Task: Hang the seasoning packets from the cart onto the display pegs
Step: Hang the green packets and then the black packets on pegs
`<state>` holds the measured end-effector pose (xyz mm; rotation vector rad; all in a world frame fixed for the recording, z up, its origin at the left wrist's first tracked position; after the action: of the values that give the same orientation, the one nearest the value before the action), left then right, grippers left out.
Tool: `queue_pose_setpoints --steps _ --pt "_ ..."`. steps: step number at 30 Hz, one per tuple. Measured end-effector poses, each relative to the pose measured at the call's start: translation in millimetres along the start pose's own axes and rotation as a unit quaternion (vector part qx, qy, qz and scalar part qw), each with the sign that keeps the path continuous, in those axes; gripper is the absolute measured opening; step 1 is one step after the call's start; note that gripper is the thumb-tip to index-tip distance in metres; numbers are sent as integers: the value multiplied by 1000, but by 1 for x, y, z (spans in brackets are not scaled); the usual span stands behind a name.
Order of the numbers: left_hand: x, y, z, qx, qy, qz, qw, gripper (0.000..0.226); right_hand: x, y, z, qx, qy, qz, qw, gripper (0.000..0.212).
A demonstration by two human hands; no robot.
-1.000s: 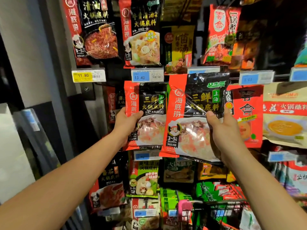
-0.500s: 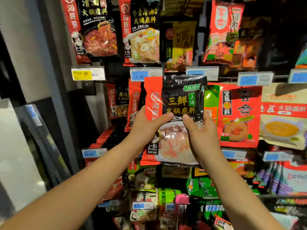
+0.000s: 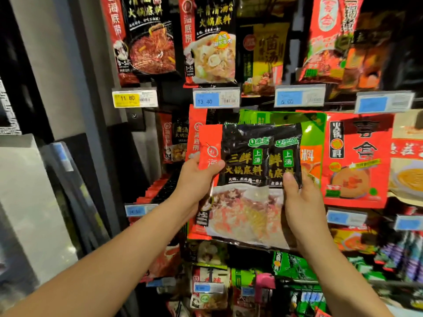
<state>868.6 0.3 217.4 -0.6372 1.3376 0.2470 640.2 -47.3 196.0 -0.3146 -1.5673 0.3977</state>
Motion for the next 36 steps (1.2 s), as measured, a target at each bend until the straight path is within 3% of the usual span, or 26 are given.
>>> queue_pose_setpoints --steps 3,14,17,22,26,30,36 --pt "-3 -18 18 -37 8 -10 999 21 -2 -6 8 -19 17 13 1000 55" --pt "-21 -51 37 -72 -14 -13 997 17 4 -15 11 -49 25 21 998 52" --pt "-27 -57 38 -73 -20 -20 997 16 11 -14 11 -52 37 29 998 62" --pt "-30 -56 35 -73 -37 23 996 16 15 -18 15 -50 41 22 998 56" --pt "-34 -56 35 -77 -13 9 997 14 21 -19 20 -62 43 35 997 82" --pt "-38 -56 36 -74 -8 -5 997 13 21 -19 23 -67 48 35 996 88" --pt "-34 -57 37 -74 -36 33 996 16 21 -20 24 -55 34 37 997 65"
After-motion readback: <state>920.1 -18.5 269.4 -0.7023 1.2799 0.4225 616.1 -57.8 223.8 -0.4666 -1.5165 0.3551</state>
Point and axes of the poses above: each hand's wrist, its own y-axis away from the middle knuckle, its own z-axis out of the back of the hand, x = y × z, the point moved 4 cm from there along -y, towards the middle knuckle, and after that the axes turned 9 degrees about -y, right-handed, at the moved point
